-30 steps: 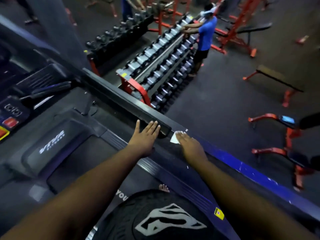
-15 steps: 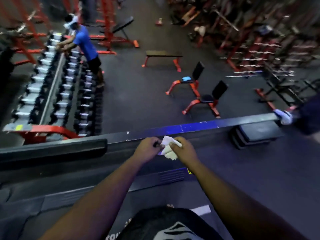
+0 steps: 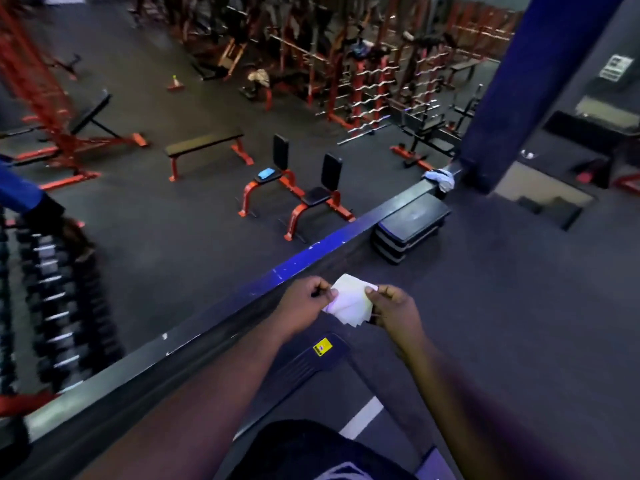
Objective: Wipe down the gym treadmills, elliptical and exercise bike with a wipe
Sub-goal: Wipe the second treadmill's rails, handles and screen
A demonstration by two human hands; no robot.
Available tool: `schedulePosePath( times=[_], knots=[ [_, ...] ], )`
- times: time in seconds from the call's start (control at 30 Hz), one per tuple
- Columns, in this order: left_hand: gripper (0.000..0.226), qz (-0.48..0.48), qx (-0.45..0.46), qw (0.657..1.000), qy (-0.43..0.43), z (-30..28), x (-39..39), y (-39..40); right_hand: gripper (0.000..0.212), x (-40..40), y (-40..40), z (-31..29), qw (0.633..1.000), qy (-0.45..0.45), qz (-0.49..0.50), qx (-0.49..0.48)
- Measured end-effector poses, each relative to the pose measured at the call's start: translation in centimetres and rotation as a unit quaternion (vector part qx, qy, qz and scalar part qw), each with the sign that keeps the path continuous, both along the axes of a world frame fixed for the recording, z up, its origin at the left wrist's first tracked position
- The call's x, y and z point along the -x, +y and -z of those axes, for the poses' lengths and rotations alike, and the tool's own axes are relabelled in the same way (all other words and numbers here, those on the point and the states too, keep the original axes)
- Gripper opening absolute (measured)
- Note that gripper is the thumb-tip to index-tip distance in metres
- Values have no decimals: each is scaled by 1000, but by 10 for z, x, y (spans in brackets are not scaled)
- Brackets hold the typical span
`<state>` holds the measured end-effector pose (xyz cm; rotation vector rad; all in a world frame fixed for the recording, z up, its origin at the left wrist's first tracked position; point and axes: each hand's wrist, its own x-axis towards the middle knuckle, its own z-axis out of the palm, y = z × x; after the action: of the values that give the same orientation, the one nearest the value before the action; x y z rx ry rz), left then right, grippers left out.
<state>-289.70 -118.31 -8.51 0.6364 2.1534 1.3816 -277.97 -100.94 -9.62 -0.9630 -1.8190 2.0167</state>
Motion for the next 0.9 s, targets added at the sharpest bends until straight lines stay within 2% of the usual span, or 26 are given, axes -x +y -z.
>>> schedulePosePath(
  times=[0.2,0.4,0.5,0.63,0.77,0.9],
  knots=[
    [18,40,-6,997,-67,16,-27,123,21,-38,97,11,996,-15,76,34],
    [25,88,4,987,-133,34,-34,211,22,-52,174,32,994,-54,99,4],
    [29,98,8,984,-151,43,-26,251,24,-46,199,42,978,-91,134,-127],
    [25,115,-8,970,-213,48,-3,312,34,-26,232,42,925,-132,130,-333],
    [24,114,-31,952,-282,46,24,372,28,-5,278,38,897,-184,67,-396],
    [25,163,-24,936,-312,43,46,420,31,12,316,33,871,-221,63,-434]
  ],
)
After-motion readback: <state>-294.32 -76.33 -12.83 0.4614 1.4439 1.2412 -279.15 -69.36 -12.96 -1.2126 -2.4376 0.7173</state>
